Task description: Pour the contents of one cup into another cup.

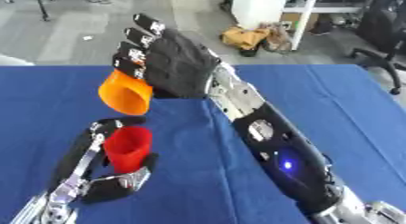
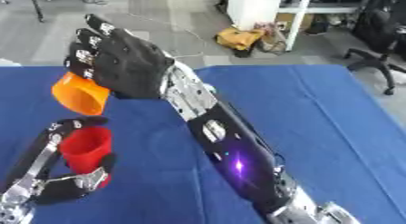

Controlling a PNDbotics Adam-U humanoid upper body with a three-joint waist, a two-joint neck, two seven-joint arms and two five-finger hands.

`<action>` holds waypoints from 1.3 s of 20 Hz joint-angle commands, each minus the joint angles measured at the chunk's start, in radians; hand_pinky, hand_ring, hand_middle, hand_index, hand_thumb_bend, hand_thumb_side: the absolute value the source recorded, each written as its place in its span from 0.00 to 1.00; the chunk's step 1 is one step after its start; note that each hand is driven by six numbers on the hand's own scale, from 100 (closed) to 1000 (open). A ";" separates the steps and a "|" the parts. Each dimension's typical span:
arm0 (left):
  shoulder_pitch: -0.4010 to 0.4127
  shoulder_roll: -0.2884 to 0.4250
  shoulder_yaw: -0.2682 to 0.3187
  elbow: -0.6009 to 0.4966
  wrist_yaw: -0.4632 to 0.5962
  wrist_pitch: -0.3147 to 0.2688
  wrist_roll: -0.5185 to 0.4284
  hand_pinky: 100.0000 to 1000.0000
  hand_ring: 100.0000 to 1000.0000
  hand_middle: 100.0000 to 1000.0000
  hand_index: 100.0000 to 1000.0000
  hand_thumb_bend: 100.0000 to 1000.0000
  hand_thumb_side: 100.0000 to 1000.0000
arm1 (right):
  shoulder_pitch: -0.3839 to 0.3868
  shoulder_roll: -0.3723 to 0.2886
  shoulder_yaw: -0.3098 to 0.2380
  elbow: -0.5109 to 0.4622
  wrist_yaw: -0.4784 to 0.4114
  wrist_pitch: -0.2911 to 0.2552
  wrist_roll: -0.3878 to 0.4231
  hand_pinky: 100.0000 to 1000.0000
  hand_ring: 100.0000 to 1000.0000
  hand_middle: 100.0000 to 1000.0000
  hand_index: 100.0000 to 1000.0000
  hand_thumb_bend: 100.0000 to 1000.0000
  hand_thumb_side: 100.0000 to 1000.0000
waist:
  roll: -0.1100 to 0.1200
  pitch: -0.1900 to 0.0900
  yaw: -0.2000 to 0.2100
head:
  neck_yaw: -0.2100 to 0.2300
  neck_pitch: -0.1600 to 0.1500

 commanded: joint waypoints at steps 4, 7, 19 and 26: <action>-0.013 0.016 0.012 0.004 -0.033 -0.015 0.013 0.00 0.30 0.39 0.80 0.00 0.27 | -0.011 -0.009 -0.023 0.003 -0.020 -0.151 -0.150 0.32 0.25 0.22 0.26 0.00 0.35 | 0.006 -0.020 -0.003 | -0.001 -0.007; -0.008 0.018 0.018 0.048 -0.075 -0.038 0.037 0.00 0.31 0.39 0.80 0.00 0.24 | -0.007 -0.010 -0.027 0.005 -0.031 -0.154 -0.150 0.32 0.24 0.22 0.25 0.00 0.36 | 0.006 -0.018 -0.004 | -0.002 -0.006; 0.001 -0.015 0.076 0.236 -0.263 -0.136 0.217 0.15 0.38 0.44 0.82 0.00 0.12 | 0.004 -0.011 -0.034 0.012 -0.050 -0.163 -0.150 0.33 0.24 0.21 0.25 0.00 0.37 | 0.003 -0.017 -0.001 | -0.005 -0.007; 0.052 -0.013 0.062 0.254 -0.328 -0.163 0.315 0.32 0.46 0.49 0.84 0.78 0.49 | 0.006 -0.011 -0.037 0.019 -0.053 -0.166 -0.150 0.33 0.23 0.20 0.25 0.00 0.38 | 0.004 -0.016 -0.002 | -0.004 -0.008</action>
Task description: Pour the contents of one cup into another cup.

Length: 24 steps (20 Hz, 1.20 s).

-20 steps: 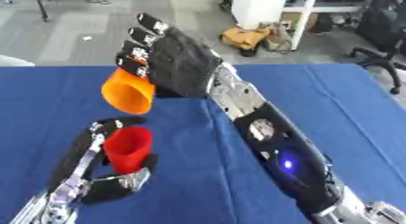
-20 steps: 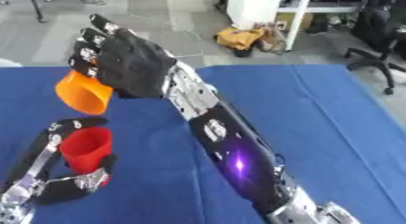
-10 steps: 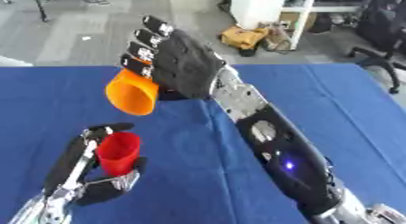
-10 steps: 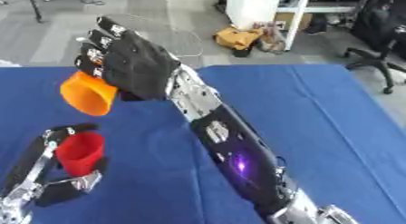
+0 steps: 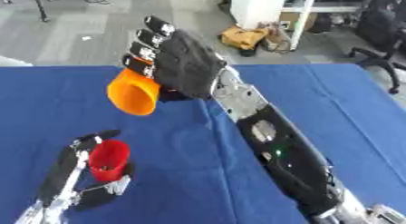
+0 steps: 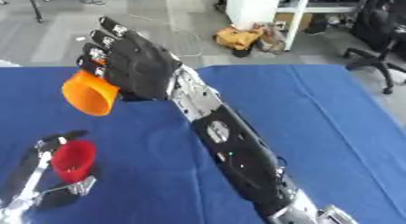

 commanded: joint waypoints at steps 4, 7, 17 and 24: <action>0.038 0.012 0.010 -0.063 -0.004 -0.009 0.034 0.51 0.56 0.57 0.85 0.90 0.63 | -0.007 -0.011 -0.023 0.001 -0.029 -0.159 -0.157 0.33 0.23 0.19 0.24 0.00 0.40 | 0.005 -0.016 0.000 | -0.002 -0.010; 0.060 0.019 0.020 -0.110 0.035 0.001 0.024 0.55 0.62 0.61 0.85 0.90 0.70 | -0.003 -0.015 -0.034 0.003 -0.055 -0.156 -0.154 0.33 0.22 0.18 0.23 0.00 0.41 | 0.006 -0.016 0.000 | -0.001 -0.011; 0.105 0.040 0.047 -0.252 0.187 0.075 -0.058 0.62 0.80 0.79 0.85 0.63 0.94 | 0.069 -0.002 -0.182 0.103 -0.203 -0.165 -0.156 0.33 0.04 0.00 0.09 0.00 0.05 | 0.012 -0.013 -0.008 | 0.011 -0.017; 0.108 0.028 0.083 -0.334 0.290 0.160 -0.070 0.63 0.83 0.82 0.85 0.55 1.00 | 0.212 0.056 -0.320 0.251 -0.306 -0.137 -0.067 0.41 0.08 0.00 0.10 0.52 0.02 | 0.024 0.002 -0.015 | 0.022 -0.032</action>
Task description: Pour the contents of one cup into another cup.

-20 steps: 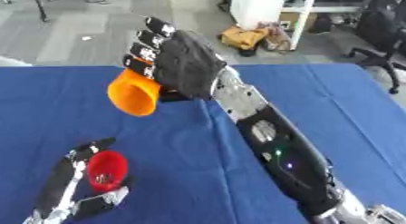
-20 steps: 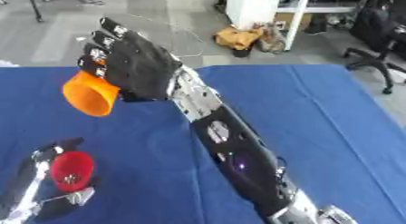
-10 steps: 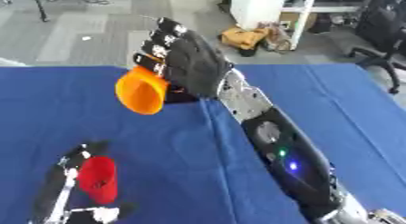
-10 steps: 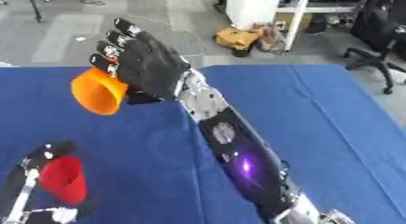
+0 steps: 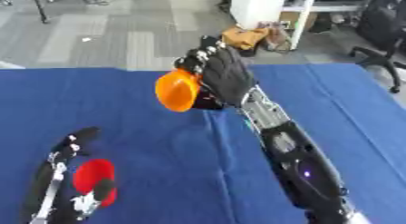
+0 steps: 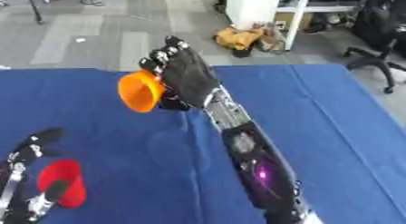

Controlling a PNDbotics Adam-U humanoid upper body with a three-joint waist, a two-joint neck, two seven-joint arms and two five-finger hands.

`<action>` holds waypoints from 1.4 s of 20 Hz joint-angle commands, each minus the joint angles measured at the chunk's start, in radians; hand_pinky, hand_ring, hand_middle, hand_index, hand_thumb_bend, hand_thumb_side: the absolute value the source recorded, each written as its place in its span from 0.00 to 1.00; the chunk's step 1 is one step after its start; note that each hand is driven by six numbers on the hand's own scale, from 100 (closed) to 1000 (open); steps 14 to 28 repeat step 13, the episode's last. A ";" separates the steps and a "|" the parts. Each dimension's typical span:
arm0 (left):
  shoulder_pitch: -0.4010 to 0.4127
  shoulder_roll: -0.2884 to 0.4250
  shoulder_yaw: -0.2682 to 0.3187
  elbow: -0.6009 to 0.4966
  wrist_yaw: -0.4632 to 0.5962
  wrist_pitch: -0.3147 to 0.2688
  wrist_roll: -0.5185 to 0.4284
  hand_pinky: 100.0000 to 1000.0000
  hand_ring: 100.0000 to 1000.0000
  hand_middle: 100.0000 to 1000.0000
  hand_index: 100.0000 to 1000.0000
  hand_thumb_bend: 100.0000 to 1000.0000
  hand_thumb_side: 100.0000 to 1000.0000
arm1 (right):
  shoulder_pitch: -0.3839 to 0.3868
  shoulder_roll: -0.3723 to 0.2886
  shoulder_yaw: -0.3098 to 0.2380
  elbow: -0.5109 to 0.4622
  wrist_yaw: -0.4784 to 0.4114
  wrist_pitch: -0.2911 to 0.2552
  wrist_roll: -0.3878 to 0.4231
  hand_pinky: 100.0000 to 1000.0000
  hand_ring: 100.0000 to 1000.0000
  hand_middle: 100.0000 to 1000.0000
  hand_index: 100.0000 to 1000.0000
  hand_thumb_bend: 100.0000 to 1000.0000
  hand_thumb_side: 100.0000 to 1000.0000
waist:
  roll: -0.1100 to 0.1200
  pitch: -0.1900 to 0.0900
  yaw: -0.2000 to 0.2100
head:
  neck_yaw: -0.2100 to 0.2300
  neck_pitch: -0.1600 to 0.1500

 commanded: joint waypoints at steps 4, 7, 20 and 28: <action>-0.008 0.012 0.014 -0.074 0.100 0.056 -0.036 0.63 0.83 0.82 0.86 0.54 1.00 | 0.062 -0.005 -0.011 0.144 -0.106 -0.181 -0.019 0.61 0.38 0.24 0.33 0.84 0.24 | 0.005 -0.029 0.010 | -0.013 0.000; -0.010 0.018 0.019 -0.091 0.150 0.066 -0.057 0.63 0.83 0.82 0.86 0.52 1.00 | 0.044 -0.027 0.020 0.226 -0.156 -0.231 0.031 0.83 0.66 0.56 0.63 1.00 0.49 | 0.005 -0.030 0.012 | -0.015 0.000; -0.009 0.032 0.032 -0.103 0.243 0.069 -0.083 0.63 0.83 0.82 0.86 0.52 1.00 | 0.016 -0.047 -0.005 0.269 -0.252 -0.311 0.127 0.87 0.72 0.67 0.76 1.00 0.49 | 0.005 -0.033 0.010 | -0.016 0.001; -0.009 0.032 0.032 -0.103 0.243 0.069 -0.083 0.63 0.83 0.82 0.86 0.52 1.00 | 0.016 -0.047 -0.005 0.269 -0.252 -0.311 0.127 0.87 0.72 0.67 0.76 1.00 0.49 | 0.005 -0.033 0.010 | -0.016 0.001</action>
